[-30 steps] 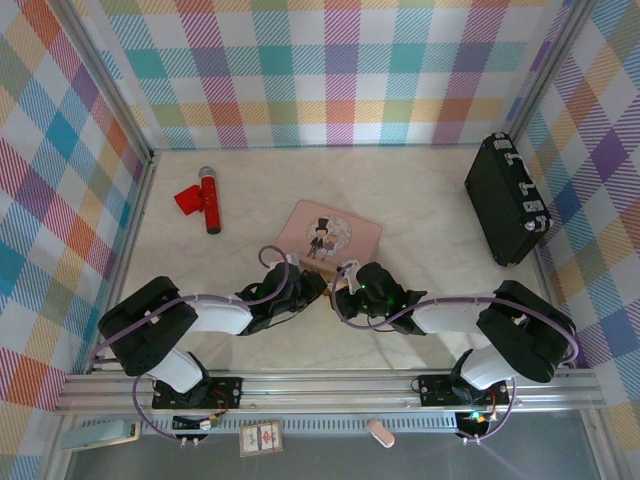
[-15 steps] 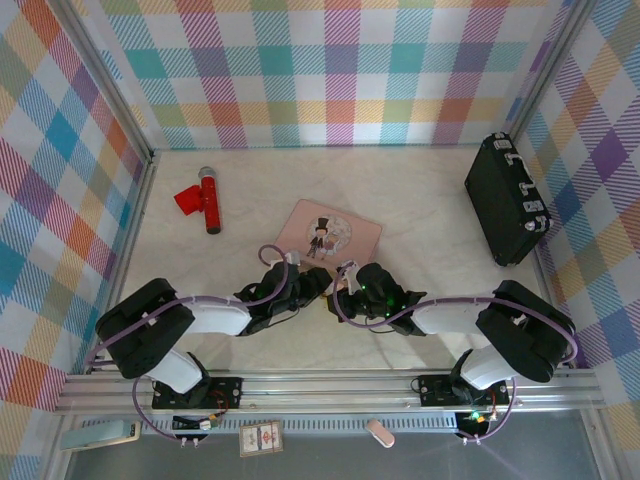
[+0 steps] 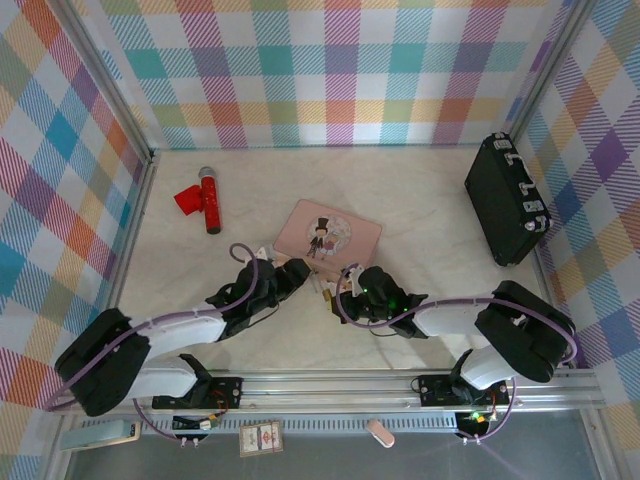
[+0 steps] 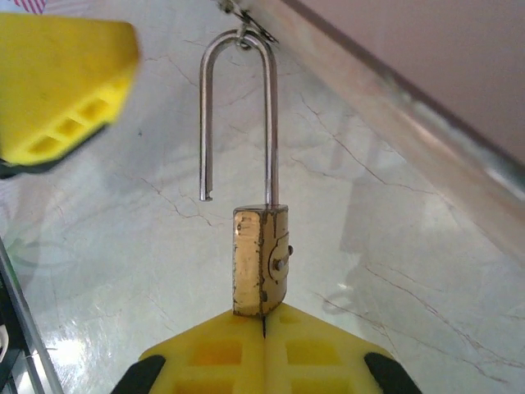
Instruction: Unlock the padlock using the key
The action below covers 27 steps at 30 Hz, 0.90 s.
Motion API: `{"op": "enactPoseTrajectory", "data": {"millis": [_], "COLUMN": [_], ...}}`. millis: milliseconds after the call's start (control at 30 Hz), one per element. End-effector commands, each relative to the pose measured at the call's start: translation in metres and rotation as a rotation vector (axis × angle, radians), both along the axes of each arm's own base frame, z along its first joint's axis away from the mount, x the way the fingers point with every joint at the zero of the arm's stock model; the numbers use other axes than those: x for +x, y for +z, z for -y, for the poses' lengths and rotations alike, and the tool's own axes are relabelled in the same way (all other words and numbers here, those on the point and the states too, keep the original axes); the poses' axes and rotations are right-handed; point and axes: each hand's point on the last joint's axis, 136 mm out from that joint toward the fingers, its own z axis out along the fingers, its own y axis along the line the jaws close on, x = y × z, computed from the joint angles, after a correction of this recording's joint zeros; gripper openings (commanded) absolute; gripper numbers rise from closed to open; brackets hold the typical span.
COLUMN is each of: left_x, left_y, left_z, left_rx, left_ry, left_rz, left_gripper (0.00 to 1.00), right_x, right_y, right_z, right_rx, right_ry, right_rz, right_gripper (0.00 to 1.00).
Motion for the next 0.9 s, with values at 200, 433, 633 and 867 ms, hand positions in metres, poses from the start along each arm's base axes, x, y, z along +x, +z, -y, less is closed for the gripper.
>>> {"op": "enactPoseTrajectory", "data": {"millis": [200, 433, 633, 867], "left_x": [0.004, 0.003, 0.005, 0.006], "left_y": [0.026, 0.038, 0.040, 0.037], "left_z": [-0.048, -0.073, -0.071, -0.047], "left_rx": [0.346, 0.594, 0.636, 0.536], "left_ry": [-0.075, -0.189, -0.240, -0.312], "left_rz": [0.056, 0.058, 0.082, 0.127], "left_gripper": [0.61, 0.61, 0.61, 0.60], "right_x": [0.017, 0.042, 0.072, 0.076], "right_y": [-0.011, -0.013, -0.008, 0.007], "right_z": [0.024, 0.047, 0.064, 0.057], "right_rx": [-0.013, -0.037, -0.047, -0.035], "right_ry": [-0.132, -0.208, -0.200, -0.093], "right_rz": [-0.073, -0.080, -0.062, -0.036], "right_gripper": [0.00, 0.00, 0.00, 0.15]}}
